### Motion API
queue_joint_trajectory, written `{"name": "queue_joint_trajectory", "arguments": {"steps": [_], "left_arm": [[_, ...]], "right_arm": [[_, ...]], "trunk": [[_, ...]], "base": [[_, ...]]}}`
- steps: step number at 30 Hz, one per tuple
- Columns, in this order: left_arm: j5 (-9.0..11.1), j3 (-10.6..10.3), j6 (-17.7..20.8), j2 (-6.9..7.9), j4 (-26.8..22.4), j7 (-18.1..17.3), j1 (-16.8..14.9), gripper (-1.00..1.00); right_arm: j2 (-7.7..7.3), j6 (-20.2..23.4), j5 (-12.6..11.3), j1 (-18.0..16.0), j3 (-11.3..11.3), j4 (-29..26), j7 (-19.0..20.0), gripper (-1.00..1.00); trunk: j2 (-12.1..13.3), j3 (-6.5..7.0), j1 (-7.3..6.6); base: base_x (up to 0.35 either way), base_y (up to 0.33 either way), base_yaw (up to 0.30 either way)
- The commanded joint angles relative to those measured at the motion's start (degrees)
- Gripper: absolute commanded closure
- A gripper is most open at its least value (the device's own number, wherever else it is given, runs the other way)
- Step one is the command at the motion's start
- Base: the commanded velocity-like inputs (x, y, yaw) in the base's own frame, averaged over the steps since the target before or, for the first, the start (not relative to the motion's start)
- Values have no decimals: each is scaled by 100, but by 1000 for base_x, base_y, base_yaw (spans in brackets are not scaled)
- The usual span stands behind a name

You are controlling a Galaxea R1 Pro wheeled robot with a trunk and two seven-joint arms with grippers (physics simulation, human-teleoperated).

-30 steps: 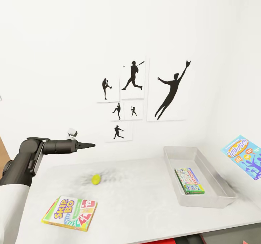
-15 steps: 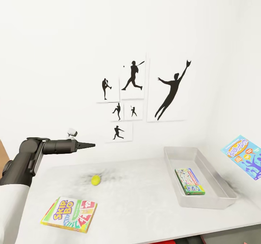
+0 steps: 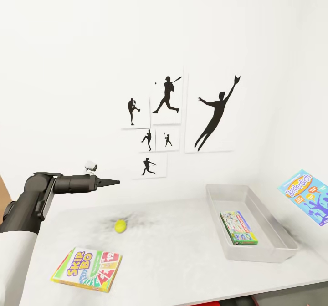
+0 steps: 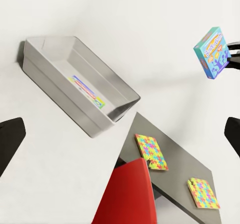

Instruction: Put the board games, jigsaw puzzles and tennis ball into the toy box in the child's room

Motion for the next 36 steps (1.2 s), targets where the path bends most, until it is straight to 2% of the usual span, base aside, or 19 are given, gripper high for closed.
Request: {"name": "queue_joint_trajectory", "arguments": {"steps": [1, 9, 36], "left_arm": [[-52, 7, 58, -1, -3, -47, -2, -100], [-50, 6, 58, -2, -9, -47, -2, -100], [-52, 6, 58, 0, -5, -47, -2, -100]], "right_arm": [[-2, 29, -2, -8, 5, 4, 12, 100], [1, 29, -2, -8, 5, 4, 13, 100], [-5, 29, -1, -8, 5, 5, 16, 100]], "trunk": [[-3, -3, 3], [-3, -3, 3], [-3, -3, 3]], "base": [[132, 0, 0], [101, 0, 0], [2, 0, 0]]}}
